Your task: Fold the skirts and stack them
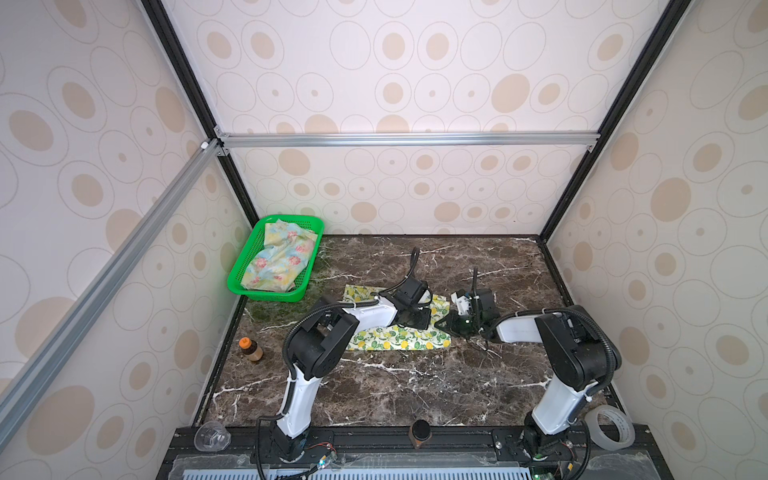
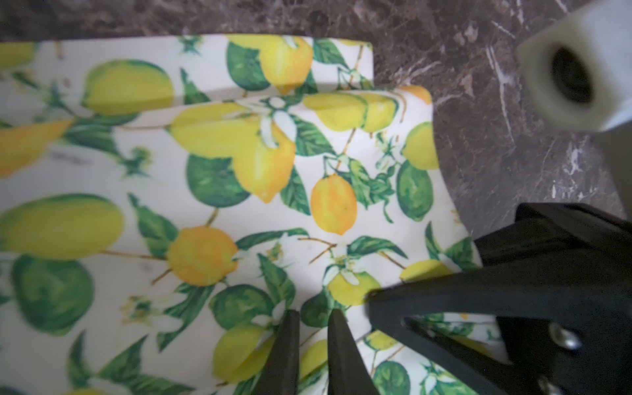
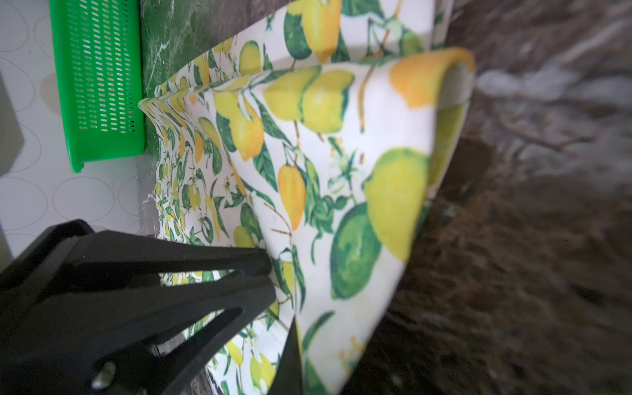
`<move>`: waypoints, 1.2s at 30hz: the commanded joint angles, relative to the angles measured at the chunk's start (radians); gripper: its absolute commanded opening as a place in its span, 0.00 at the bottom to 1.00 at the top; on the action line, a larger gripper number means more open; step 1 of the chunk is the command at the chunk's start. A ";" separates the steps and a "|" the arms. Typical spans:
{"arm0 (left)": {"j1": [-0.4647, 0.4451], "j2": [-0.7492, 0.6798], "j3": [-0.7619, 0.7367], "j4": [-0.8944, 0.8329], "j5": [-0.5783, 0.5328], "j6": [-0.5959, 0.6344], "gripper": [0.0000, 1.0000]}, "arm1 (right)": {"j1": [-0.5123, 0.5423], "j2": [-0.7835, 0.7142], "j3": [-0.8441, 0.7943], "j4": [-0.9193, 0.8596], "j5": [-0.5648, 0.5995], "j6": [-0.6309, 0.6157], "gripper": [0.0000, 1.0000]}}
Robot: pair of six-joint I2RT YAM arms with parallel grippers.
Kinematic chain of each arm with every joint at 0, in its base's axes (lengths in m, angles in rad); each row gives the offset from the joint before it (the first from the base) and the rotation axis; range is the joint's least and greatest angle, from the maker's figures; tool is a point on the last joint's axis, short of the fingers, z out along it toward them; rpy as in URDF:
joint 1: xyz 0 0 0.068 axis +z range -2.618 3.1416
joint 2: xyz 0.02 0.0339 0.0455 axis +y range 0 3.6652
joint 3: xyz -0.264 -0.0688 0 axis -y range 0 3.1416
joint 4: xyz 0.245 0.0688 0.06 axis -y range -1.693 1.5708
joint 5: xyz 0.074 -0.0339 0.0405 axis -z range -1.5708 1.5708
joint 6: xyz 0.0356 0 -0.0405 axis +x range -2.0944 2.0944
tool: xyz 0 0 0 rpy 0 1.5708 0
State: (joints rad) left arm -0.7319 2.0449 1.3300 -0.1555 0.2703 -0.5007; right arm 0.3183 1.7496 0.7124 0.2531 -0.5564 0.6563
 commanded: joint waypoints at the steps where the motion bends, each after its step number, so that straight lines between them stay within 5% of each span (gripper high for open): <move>1: 0.028 -0.078 0.004 -0.040 -0.038 0.007 0.17 | -0.021 -0.061 0.022 -0.175 0.045 -0.048 0.00; 17: 0.137 -0.257 -0.246 -0.023 -0.101 0.035 0.17 | -0.085 -0.246 0.235 -0.706 0.276 -0.278 0.00; 36: 0.100 -0.198 -0.344 0.119 0.008 -0.034 0.17 | -0.087 -0.240 0.397 -0.877 0.329 -0.345 0.00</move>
State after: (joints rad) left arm -0.6109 1.8244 1.0027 -0.0731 0.2466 -0.5083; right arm 0.2344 1.5238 1.0744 -0.5770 -0.2420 0.3309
